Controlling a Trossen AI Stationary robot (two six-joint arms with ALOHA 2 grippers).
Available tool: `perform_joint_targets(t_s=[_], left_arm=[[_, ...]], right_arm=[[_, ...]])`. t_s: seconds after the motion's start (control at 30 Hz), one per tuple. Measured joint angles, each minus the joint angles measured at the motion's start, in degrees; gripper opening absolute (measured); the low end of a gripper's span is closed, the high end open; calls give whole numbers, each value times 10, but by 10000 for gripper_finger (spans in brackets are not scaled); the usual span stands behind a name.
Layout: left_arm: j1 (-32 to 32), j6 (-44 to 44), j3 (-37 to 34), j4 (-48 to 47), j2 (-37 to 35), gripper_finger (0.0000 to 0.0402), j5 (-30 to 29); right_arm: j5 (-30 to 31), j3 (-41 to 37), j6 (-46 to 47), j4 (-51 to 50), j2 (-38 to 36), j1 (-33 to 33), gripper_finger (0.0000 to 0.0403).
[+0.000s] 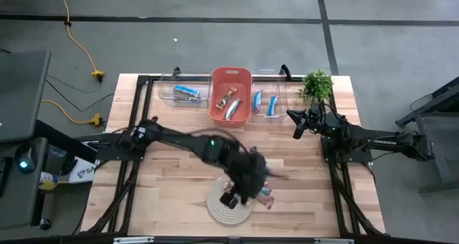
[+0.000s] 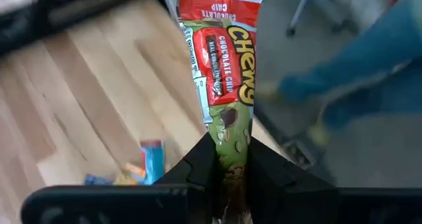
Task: Pick and place Granola Bars by type
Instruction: Put the red granola bar into the right transparent bin
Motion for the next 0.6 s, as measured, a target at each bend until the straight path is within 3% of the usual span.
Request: perform_joint_targets(t_s=[0.17,0.3,0.43,0.6], left_arm=[[56,-71,6,77,-26,55,61],[100,-146,18,143,-26,55,58],[148,-227,16,217,-27,56,40],[206,-353,16,256,-27,56,-64]], right_arm=[[-1,0,0,0,0,0,0],[0,0,0,0,0,0,0],[0,0,0,0,0,0,0],[0,0,0,0,0,0,0]])
